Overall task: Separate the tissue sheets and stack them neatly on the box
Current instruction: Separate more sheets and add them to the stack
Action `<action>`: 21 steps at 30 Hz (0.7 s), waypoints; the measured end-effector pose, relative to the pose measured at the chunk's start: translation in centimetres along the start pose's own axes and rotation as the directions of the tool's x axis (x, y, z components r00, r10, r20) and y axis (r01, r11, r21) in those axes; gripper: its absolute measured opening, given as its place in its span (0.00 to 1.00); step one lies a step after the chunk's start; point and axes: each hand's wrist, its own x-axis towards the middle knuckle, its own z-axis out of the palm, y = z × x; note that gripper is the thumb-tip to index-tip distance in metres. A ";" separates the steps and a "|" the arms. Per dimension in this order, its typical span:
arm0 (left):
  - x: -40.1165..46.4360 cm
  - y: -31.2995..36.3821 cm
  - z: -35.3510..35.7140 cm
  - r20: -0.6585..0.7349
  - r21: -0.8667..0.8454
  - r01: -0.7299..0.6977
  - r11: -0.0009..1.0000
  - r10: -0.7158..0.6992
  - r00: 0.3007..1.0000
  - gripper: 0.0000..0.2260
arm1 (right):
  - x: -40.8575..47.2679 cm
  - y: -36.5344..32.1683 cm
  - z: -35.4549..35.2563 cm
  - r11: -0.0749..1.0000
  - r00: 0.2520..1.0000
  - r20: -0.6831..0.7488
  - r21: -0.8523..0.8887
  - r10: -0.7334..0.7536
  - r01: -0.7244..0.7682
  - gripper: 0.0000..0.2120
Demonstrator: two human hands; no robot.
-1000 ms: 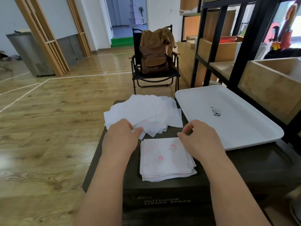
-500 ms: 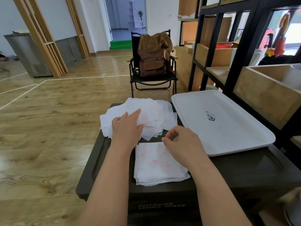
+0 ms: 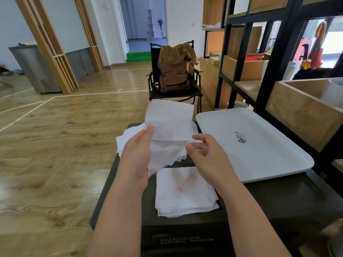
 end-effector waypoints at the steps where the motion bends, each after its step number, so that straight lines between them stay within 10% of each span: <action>1: -0.2 0.2 -0.2 0.063 -0.073 0.091 0.993 -0.086 0.994 0.11 | 0.1 -0.2 0.0 0.998 1.000 0.002 0.067 -0.010 0.009 0.12; 7: -0.1 0.2 -1.0 0.088 -0.037 0.158 0.987 -0.154 0.984 0.14 | 0.4 -0.2 0.1 0.971 0.995 -0.035 0.218 -0.088 0.094 0.20; 11: 0.1 -0.3 -1.8 0.017 0.402 -0.030 0.915 0.025 1.000 0.19 | 0.7 0.2 0.4 0.980 0.974 -0.170 0.108 -0.150 0.169 0.27; 21: -0.1 0.2 -3.0 0.227 0.646 -0.412 0.643 0.353 0.907 0.12 | 1.1 0.7 0.1 0.926 0.958 -0.126 -0.312 -0.259 0.210 0.09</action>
